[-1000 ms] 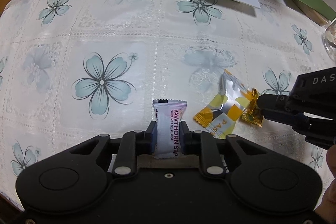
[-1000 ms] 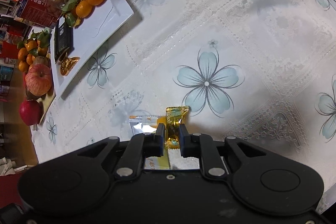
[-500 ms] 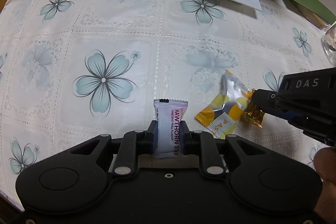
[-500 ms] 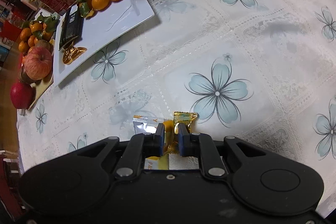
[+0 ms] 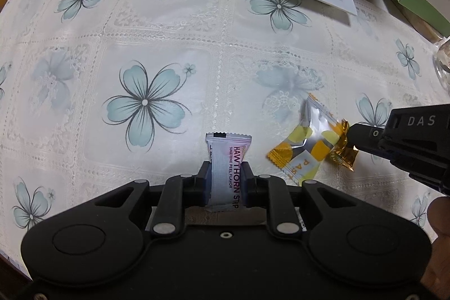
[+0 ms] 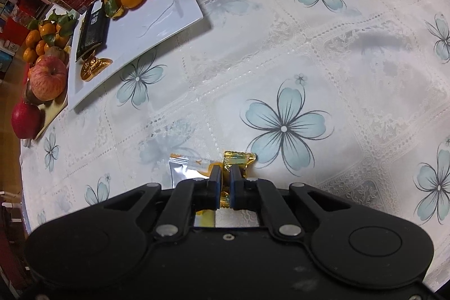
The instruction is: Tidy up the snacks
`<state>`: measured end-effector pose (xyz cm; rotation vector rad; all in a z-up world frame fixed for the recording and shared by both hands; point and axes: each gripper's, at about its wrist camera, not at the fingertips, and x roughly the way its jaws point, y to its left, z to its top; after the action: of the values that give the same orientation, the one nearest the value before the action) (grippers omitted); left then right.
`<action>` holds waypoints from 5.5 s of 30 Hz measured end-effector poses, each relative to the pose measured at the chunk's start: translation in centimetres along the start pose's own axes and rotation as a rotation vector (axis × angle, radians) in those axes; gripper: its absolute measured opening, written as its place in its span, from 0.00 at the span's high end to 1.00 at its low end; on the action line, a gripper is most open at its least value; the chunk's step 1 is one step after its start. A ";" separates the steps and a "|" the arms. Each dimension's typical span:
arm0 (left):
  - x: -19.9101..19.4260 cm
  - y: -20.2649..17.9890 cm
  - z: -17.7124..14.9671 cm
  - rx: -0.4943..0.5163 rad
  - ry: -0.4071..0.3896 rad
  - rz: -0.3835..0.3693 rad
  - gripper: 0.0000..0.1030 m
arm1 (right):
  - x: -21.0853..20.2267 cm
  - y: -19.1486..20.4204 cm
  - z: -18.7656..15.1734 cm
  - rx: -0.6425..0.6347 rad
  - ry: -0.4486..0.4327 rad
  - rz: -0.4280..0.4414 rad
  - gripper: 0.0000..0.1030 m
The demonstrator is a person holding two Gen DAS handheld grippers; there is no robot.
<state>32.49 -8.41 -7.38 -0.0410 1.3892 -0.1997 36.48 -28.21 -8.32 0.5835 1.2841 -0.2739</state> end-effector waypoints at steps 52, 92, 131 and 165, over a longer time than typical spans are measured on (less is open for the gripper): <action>-8.2 -1.3 -13.6 0.186 -0.012 -0.124 0.73 | -12.7 -6.6 -10.2 -0.130 -0.067 0.191 0.96; -8.7 2.3 -12.4 0.123 0.017 -0.179 0.73 | -11.9 -6.2 -9.9 -0.038 -0.144 0.094 0.82; -8.6 0.4 -24.0 0.319 -0.052 -0.174 0.67 | -14.9 -12.5 -22.4 -0.059 -0.108 0.146 0.78; -8.2 0.3 -23.0 0.237 -0.161 0.042 0.67 | -11.6 -10.7 -22.1 -0.077 -0.026 0.128 0.78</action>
<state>8.69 -4.70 -3.64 0.1651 1.1980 -0.3183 9.75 -26.33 -3.61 0.5919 1.2208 -0.1249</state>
